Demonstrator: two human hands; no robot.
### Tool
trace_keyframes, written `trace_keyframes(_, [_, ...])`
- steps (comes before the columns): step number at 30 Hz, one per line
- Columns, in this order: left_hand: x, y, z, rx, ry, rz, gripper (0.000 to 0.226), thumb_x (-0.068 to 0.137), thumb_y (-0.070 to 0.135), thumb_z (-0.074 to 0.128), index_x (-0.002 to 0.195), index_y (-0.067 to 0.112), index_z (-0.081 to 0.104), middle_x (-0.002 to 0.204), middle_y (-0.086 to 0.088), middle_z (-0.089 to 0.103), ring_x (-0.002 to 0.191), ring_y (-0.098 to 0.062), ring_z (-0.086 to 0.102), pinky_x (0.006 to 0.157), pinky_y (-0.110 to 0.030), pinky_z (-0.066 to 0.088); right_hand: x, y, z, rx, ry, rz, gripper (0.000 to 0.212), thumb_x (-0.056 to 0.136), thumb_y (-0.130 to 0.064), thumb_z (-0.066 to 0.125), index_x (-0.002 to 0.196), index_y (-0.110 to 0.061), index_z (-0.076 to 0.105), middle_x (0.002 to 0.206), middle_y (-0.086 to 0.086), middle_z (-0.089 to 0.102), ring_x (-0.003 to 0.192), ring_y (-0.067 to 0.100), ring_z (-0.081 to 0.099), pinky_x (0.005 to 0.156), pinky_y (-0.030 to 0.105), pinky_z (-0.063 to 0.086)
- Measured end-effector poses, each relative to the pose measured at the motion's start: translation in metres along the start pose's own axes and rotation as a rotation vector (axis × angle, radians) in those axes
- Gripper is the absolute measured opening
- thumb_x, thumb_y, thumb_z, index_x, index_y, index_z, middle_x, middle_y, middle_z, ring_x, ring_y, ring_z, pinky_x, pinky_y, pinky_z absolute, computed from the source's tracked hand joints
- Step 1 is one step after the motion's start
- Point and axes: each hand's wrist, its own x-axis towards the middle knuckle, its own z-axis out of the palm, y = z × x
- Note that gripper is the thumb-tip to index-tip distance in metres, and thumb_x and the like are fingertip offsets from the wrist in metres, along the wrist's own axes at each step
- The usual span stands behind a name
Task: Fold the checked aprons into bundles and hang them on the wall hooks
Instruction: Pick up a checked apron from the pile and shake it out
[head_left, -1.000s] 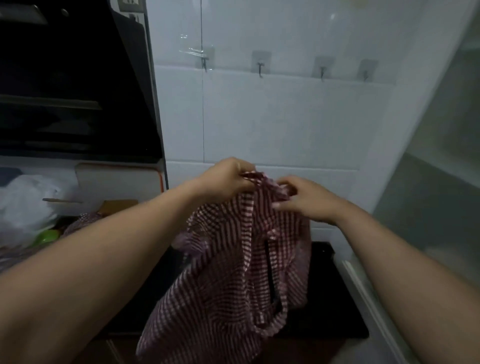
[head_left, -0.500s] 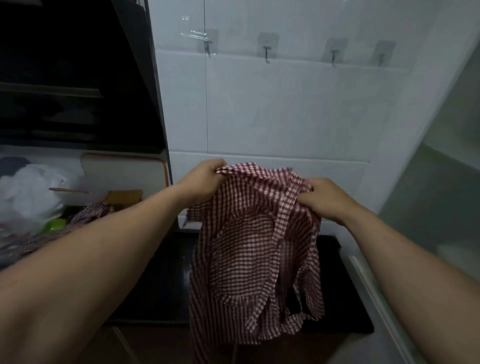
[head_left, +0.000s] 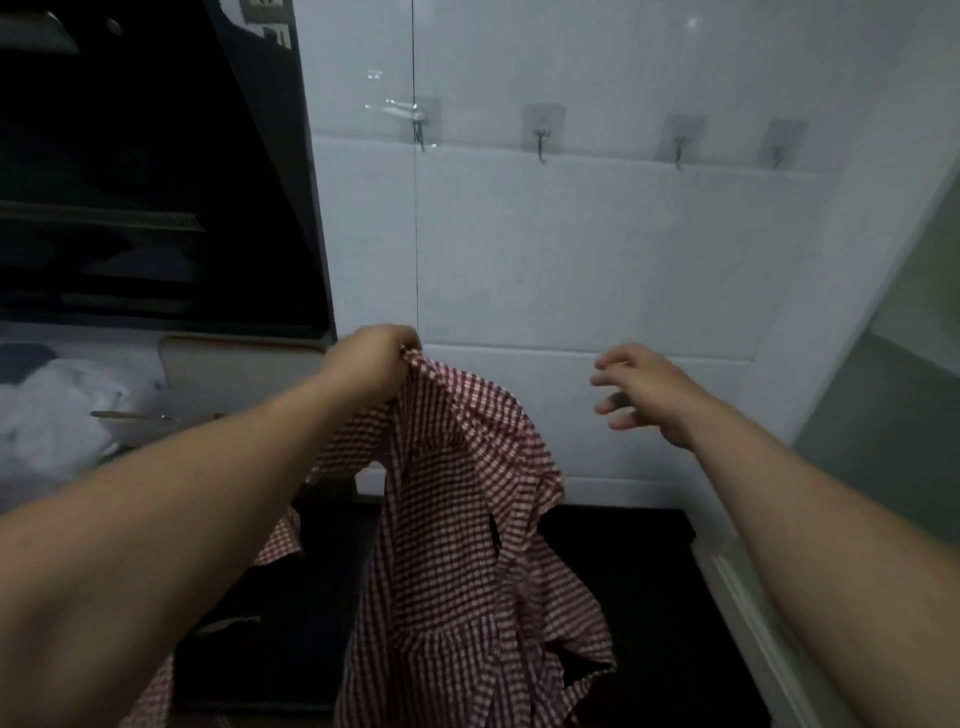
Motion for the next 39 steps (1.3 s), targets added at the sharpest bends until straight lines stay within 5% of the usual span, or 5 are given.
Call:
trace_keyframes(4, [0.011,0.038,-0.032,0.018,0.013,0.157,0.021,0.092,0.023,0.058,0.107,0.027,0.072,0.119,-0.004,0.073,0.109,-0.031,0.064,0.080,-0.034,0.045,-0.016,-0.004,0.080,-0.231,-0.247,-0.202,0.101,0.065,-0.063,0.087,0.149,-0.030,0.041,0.139,-0.013,0.048,0.130,0.015,0.054,0.109,0.041,0.047])
trace_keyframes(8, [-0.007,0.045,-0.027,-0.156,-0.032,0.217,0.008,0.086,0.017,0.065,0.081,0.022,0.063,0.086,-0.001,0.069,0.093,-0.027,0.066,0.073,-0.032,0.046,-0.008,0.045,0.112,-0.468,0.051,-0.208,0.035,0.081,-0.040,0.066,0.108,-0.019,0.074,0.109,0.008,0.077,0.102,0.027,0.071,0.077,0.033,0.052])
trace_keyframes(14, [-0.025,-0.034,-0.002,0.293,-0.466,0.073,0.020,0.091,0.036,0.072,0.079,0.025,0.059,0.099,-0.006,0.073,0.083,-0.024,0.062,0.075,-0.035,0.050,0.010,0.079,0.047,-0.574,0.316,-0.048,0.021,0.090,-0.010,0.058,0.093,-0.002,0.077,0.105,0.023,0.074,0.100,0.039,0.069,0.072,0.036,0.046])
trace_keyframes(29, [0.013,0.017,-0.135,-0.233,0.493,0.125,0.009,0.091,0.018,0.052,0.097,0.022,0.057,0.090,-0.007,0.068,0.083,-0.033,0.063,0.073,-0.048,0.056,-0.003,-0.138,-0.050,-0.063,0.607,-0.481,0.035,0.081,-0.005,0.045,0.090,-0.028,0.070,0.090,-0.004,0.070,0.090,0.019,0.065,0.079,0.028,0.050])
trace_keyframes(39, [-0.159,-0.026,-0.002,0.076,0.007,0.236,0.024,0.085,0.031,0.062,0.108,0.027,0.058,0.095,-0.004,0.073,0.086,-0.034,0.068,0.067,-0.040,0.054,-0.104,0.069,-0.042,-0.643,0.077,-0.400,0.019,0.071,-0.021,0.047,0.066,-0.022,0.065,0.065,-0.003,0.066,0.073,0.015,0.068,0.070,0.029,0.053])
